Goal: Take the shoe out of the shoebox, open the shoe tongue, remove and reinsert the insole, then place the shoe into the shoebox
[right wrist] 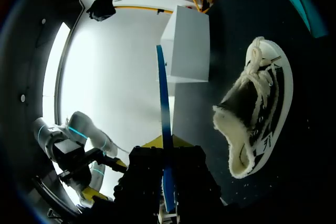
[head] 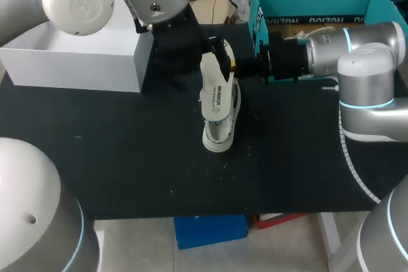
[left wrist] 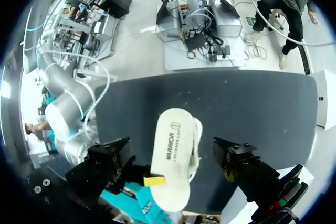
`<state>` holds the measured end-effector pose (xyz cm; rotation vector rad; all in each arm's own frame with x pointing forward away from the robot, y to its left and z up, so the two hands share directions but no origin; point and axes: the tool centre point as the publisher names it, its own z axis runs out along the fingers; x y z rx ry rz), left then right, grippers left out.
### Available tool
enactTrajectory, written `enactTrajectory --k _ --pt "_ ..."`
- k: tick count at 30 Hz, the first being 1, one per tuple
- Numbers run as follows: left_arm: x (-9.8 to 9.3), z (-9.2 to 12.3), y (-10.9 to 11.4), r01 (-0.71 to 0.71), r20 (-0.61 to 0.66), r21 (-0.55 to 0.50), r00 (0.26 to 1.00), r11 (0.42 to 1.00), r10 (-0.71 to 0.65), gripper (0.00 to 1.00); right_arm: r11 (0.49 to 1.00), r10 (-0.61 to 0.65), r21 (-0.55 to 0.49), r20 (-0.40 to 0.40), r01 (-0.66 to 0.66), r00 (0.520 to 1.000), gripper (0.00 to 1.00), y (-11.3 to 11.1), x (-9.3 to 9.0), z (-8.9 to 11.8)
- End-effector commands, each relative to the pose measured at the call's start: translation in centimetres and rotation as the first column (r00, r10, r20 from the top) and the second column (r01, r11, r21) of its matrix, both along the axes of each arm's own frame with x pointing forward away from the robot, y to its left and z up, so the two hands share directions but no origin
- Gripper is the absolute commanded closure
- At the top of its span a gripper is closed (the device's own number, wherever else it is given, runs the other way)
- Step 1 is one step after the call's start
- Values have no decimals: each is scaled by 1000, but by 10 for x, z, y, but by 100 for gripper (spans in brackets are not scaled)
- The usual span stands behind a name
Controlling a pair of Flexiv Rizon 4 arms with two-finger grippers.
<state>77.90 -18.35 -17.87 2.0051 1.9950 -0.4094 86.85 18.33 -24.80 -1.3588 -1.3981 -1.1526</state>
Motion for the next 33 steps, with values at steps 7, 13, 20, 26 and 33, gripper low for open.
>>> enactTrajectory --k 7,13,20,26,33 --pt "-3 -11 36 -29 -139 -812 980 583 -144 0 1000 -2 -1 0 2 1000 100 1 0 0" --pt "-3 -11 36 -29 -139 -812 980 583 -144 0 1000 -2 -1 0 2 1000 100 1 0 0" --pt "-3 -11 36 -29 -139 -812 980 583 -144 0 1000 -2 -1 0 2 1000 100 1 0 0" --pt "-4 -10 34 -24 -118 -837 983 546 -138 0 1000 -2 -1 0 2 1000 100 1 0 0" --pt "-3 -35 49 -20 -39 -924 998 383 -42 0 1000 -2 -1 0 2 1000 100 1 0 0"
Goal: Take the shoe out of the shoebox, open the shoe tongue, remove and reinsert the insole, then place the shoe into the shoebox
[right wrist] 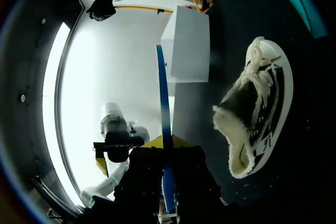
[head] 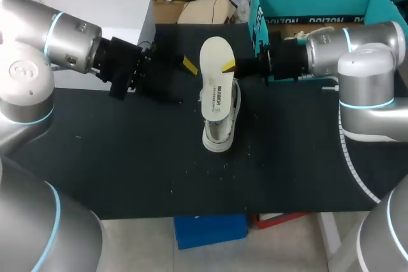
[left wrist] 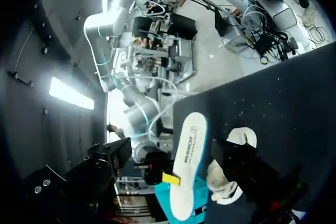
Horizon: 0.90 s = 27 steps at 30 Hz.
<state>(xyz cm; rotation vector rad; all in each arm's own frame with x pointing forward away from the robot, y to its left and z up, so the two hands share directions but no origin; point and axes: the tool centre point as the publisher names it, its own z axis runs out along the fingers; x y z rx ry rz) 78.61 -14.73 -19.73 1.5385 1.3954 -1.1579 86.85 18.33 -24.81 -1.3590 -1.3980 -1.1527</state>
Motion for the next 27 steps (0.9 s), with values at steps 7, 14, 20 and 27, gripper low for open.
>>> enactTrajectory --k 7,14,20,27 --pt "-3 -40 40 -195 -63 -407 981 893 185 0 1000 -2 -1 0 2 1000 100 1 0 0" --pt "6 -59 51 -226 -86 -462 974 858 210 0 1000 -2 -1 0 2 1000 100 1 0 0" --pt "14 -61 47 -234 -52 -438 970 868 236 0 1000 -2 -1 0 2 1000 100 1 0 0" --pt "22 -66 36 -227 -32 -400 972 888 234 0 1000 -2 -1 0 2 1000 100 1 0 0"
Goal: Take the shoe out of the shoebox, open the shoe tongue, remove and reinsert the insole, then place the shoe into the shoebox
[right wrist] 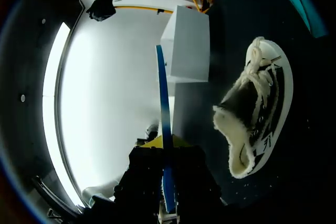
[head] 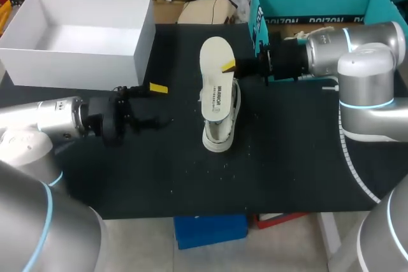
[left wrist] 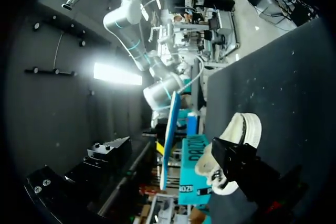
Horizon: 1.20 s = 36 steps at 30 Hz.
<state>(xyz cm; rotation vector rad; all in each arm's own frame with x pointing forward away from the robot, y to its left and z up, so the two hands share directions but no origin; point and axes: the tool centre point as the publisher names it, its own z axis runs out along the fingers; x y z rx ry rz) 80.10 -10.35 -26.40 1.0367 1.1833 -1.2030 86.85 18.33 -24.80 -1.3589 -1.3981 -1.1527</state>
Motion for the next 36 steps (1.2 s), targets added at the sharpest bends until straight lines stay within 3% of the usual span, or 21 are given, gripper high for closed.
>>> enactTrajectory --k 1,22,24,29,36 --pt "9 0 -9 2 3 25 1000 1000 -2 0 1000 -2 -1 0 2 1000 100 1 0 0" --pt "43 7 -64 39 63 15 997 999 -40 1 1000 -2 -1 0 2 1000 100 1 0 0" --pt "44 8 -70 52 70 23 996 998 -53 21 1000 -2 -1 0 2 1000 100 1 0 0" --pt "48 8 -83 69 88 44 993 997 -73 51 1000 -2 -1 0 2 1000 100 1 0 0" --pt "52 15 -101 99 112 51 988 994 -104 56 1000 -2 -1 0 2 1000 100 1 0 0"
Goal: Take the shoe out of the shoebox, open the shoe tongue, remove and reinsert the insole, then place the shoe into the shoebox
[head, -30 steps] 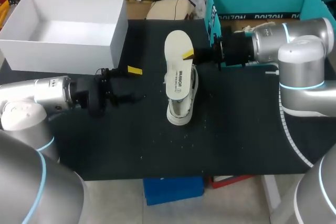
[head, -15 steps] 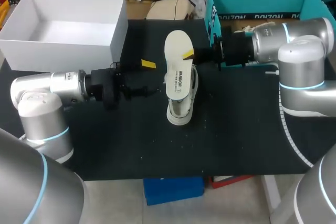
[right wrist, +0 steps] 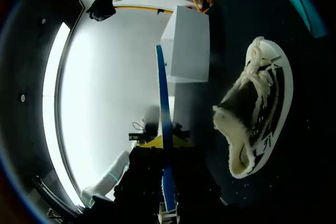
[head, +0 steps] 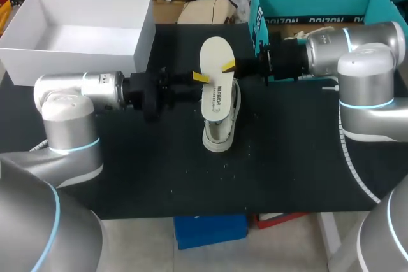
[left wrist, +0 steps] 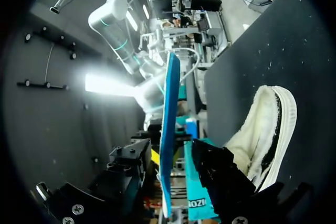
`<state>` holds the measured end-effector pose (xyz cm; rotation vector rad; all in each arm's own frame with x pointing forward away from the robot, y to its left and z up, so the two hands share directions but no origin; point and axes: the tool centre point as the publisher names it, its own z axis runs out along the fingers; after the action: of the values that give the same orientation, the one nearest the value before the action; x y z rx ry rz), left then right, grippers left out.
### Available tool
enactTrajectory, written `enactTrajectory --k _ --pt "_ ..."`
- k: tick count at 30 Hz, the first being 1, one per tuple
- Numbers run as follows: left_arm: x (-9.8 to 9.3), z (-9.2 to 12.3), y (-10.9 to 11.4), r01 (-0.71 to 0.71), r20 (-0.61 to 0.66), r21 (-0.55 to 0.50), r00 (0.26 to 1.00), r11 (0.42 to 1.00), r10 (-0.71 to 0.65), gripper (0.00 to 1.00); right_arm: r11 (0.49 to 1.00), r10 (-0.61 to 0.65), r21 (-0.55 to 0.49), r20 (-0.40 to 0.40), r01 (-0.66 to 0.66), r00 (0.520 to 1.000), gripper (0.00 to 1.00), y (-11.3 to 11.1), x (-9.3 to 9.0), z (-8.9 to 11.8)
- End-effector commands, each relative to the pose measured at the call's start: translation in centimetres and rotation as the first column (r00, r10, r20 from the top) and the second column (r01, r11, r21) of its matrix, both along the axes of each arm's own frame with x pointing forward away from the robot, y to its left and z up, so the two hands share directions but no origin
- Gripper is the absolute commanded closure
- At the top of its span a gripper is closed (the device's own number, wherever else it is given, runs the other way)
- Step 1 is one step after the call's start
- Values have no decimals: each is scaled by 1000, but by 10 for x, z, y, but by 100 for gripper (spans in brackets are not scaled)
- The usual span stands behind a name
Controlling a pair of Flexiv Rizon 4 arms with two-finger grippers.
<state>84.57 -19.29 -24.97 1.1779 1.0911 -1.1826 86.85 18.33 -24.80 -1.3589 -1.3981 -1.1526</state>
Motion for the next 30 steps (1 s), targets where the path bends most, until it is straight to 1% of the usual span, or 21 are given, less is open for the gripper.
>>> enactTrajectory --k 1,5,8,10,14,17,18,19,28,29,30 --pt "8 2 -14 18 12 9 1000 1000 -18 57 1000 -2 -1 0 2 1000 100 1 0 0" --pt "10 6 -24 34 33 28 999 999 -35 58 1000 -2 -1 0 2 1000 100 1 0 0" --pt "11 8 -27 36 41 29 998 999 -37 61 1000 -2 -1 0 2 1000 100 1 0 0" --pt "11 8 -28 36 43 32 998 999 -38 67 1000 -2 -1 0 2 1000 100 1 0 0" --pt "14 7 -28 35 47 39 998 999 -37 71 1000 -2 -1 0 2 1000 100 1 0 0" --pt "14 5 -28 35 45 41 998 999 -36 76 1000 -2 -1 0 2 1000 100 1 0 0" --pt "14 4 -28 35 44 42 998 999 -37 84 1000 -2 -1 0 2 1000 100 1 0 0" --pt "14 4 -28 35 43 42 998 999 -37 100 1000 -2 -1 0 2 1000 100 1 0 0" --pt "13 0 -28 38 43 45 998 998 -40 100 1000 -6 -2 1 6 1000 100 0 0 0" --pt "12 1 -27 37 43 43 998 998 -39 100 1000 -10 -7 0 10 1000 69 -1 1 1" --pt "12 1 -26 37 43 42 998 998 -39 100 1000 -19 -14 2 19 1000 0 -2 1 2"
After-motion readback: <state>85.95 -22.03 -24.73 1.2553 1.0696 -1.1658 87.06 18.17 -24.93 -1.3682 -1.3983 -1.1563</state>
